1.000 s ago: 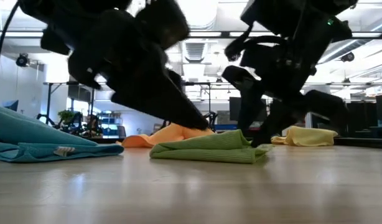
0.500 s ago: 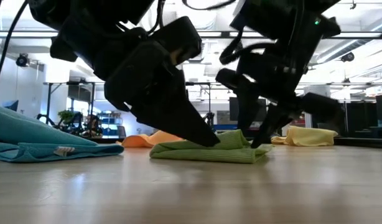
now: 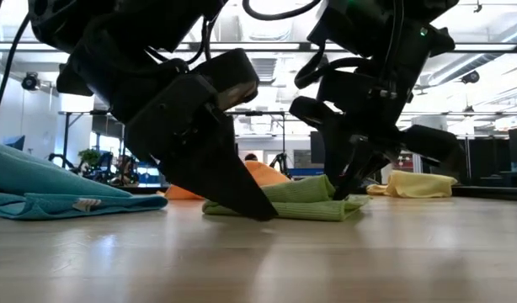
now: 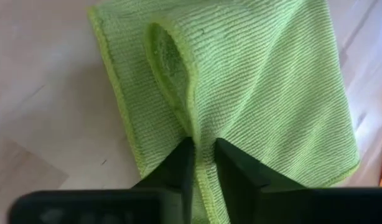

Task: Fold microfiber towels
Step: Fold the light green microfiber towel, then put the light green towel into the transparent bin

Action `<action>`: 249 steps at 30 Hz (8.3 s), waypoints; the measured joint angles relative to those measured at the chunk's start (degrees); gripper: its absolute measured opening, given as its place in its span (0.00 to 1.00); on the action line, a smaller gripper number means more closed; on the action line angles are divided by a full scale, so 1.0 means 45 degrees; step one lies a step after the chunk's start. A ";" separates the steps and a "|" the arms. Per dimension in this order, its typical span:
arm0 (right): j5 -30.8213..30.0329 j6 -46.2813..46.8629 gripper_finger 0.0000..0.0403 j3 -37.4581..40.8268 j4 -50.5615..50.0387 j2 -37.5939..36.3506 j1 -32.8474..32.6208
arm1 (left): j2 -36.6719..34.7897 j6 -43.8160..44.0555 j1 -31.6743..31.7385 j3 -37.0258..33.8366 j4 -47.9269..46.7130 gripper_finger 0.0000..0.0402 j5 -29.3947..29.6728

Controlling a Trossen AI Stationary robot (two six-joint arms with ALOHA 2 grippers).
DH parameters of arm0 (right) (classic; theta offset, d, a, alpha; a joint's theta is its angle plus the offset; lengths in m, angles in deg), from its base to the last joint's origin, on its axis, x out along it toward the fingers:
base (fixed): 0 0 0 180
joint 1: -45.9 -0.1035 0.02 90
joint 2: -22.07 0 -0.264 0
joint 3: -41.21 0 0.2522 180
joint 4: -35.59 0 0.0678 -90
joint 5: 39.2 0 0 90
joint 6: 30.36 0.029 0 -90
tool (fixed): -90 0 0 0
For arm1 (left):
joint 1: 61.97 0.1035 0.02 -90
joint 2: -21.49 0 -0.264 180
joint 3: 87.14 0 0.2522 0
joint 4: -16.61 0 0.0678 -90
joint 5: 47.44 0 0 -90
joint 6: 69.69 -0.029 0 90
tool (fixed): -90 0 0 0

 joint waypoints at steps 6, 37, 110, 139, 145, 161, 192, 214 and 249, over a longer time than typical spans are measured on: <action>-0.0047 0.0151 0.03 -0.0127 -0.0045 -0.0004 0.0017 | 0.0000 0.0004 0.0034 -0.0003 0.0021 0.61 0.0024; 0.2386 0.2938 0.02 -0.2989 -0.5293 0.1373 -0.0553 | -0.0011 0.0628 0.0078 -0.0042 -0.0010 0.61 0.0382; 0.1759 0.5038 0.47 -0.3771 -0.5366 -0.0280 -0.0893 | -0.4537 0.0325 0.0068 -0.0501 -0.3886 0.61 0.2409; 0.1405 0.5510 0.43 -0.1394 -0.4767 -0.0612 -0.0558 | -0.0609 0.2669 0.0392 -0.1029 -0.0677 0.55 0.3456; 0.1405 0.5510 0.43 -0.1366 -0.4441 -0.0612 -0.0558 | -0.0330 0.1966 0.0570 -0.1413 0.0895 0.23 0.3332; 0.1129 0.5397 0.43 -0.0063 -0.3456 -0.0491 -0.0502 | -0.0358 0.0524 0.0641 -0.1458 0.0666 0.04 0.2770; -0.1828 0.2778 0.42 -0.0171 -0.4623 -0.0393 0.0285 | -0.0447 0.0529 0.0597 -0.1383 0.0201 0.04 0.2647; 0.3592 1.0083 0.59 -0.0872 -0.1863 -0.0279 0.4121 | -0.0937 0.1272 0.0549 -0.1426 -0.0002 0.15 0.1974; 0.2250 1.8032 0.03 -0.2463 -0.4784 0.0345 0.1786 | -0.5730 0.2632 0.0316 -0.2937 -0.2791 0.47 0.3852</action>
